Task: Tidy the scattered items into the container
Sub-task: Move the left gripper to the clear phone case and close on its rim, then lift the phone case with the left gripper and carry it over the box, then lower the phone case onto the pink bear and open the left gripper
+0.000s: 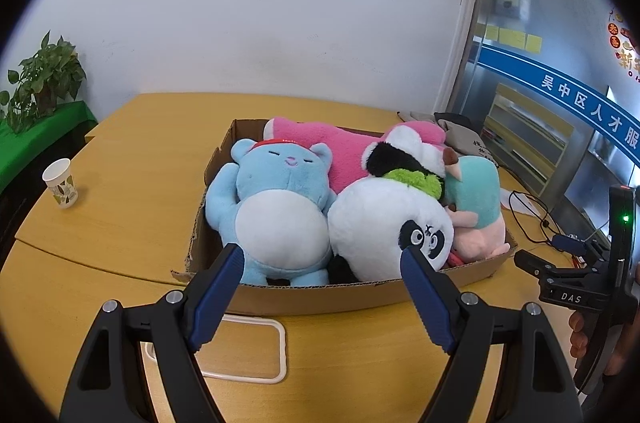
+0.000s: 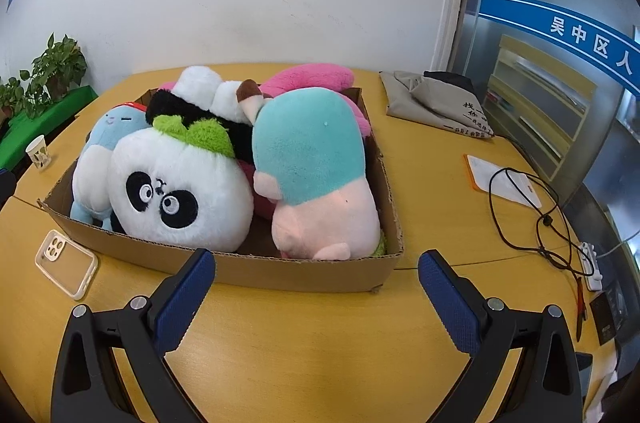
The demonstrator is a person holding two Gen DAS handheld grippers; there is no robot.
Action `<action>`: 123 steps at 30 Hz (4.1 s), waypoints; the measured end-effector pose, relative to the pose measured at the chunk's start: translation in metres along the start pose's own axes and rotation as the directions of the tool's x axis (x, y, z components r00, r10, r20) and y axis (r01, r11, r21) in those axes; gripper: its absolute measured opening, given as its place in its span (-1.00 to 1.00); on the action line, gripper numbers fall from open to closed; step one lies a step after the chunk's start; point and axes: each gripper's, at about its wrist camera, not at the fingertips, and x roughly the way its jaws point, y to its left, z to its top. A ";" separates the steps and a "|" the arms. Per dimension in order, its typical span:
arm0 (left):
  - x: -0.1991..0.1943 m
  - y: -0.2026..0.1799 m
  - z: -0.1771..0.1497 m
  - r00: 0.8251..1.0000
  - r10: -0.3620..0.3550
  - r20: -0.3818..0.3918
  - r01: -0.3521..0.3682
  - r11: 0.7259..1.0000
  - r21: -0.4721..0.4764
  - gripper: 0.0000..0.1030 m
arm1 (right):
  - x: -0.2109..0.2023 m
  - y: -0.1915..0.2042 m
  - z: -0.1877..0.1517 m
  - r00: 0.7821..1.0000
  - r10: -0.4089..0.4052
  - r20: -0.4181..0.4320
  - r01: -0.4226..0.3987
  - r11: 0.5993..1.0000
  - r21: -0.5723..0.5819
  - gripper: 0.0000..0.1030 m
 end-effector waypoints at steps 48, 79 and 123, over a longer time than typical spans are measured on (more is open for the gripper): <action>0.036 0.134 -0.095 0.930 0.117 -0.349 -0.191 0.964 -0.186 -0.90 | 0.076 0.227 -0.054 0.908 0.334 -0.253 -0.352 0.936 -0.027 -0.85; 0.000 -0.025 0.172 0.997 -0.010 0.071 0.008 0.999 0.032 -0.90 | -0.077 0.073 0.166 0.932 0.210 0.294 -0.190 0.977 -0.096 -0.87; 0.187 0.005 0.167 0.980 0.001 -0.201 -0.003 1.000 -0.014 0.21 | 0.156 0.061 0.197 0.998 0.006 -0.070 -0.015 0.990 -0.139 0.82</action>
